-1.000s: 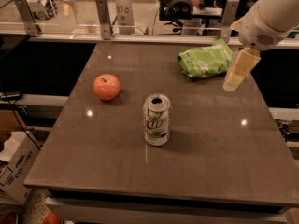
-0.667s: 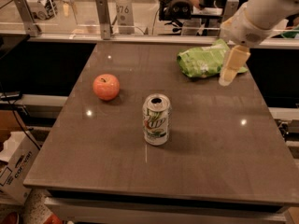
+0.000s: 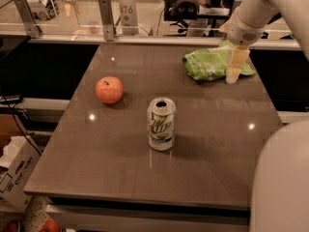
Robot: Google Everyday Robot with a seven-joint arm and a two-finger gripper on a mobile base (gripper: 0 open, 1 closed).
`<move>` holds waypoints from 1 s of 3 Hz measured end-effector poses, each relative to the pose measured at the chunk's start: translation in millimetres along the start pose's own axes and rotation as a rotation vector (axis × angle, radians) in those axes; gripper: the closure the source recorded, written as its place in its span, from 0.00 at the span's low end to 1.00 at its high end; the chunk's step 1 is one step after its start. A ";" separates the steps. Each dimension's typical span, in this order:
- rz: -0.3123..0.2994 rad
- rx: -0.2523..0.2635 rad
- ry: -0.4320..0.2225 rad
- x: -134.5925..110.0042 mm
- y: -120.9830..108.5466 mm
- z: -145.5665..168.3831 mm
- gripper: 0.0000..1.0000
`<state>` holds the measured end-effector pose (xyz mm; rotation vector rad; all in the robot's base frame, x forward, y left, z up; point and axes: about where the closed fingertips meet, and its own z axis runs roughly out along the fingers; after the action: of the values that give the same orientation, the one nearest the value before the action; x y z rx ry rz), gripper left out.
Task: Move green rice chip bag near 7up can
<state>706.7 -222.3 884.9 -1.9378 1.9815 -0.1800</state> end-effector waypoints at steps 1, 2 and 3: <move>-0.037 -0.029 0.001 -2.2 -7.7 16.2 0.00; -0.070 -0.067 0.015 -4.3 -9.2 32.9 0.00; -0.093 -0.096 0.034 -3.8 -9.2 46.5 0.00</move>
Offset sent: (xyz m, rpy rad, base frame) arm 0.0297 0.0076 -0.0328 -0.0741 0.1027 0.1098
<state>731.2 -211.6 845.5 -2.1017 1.9561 -0.1450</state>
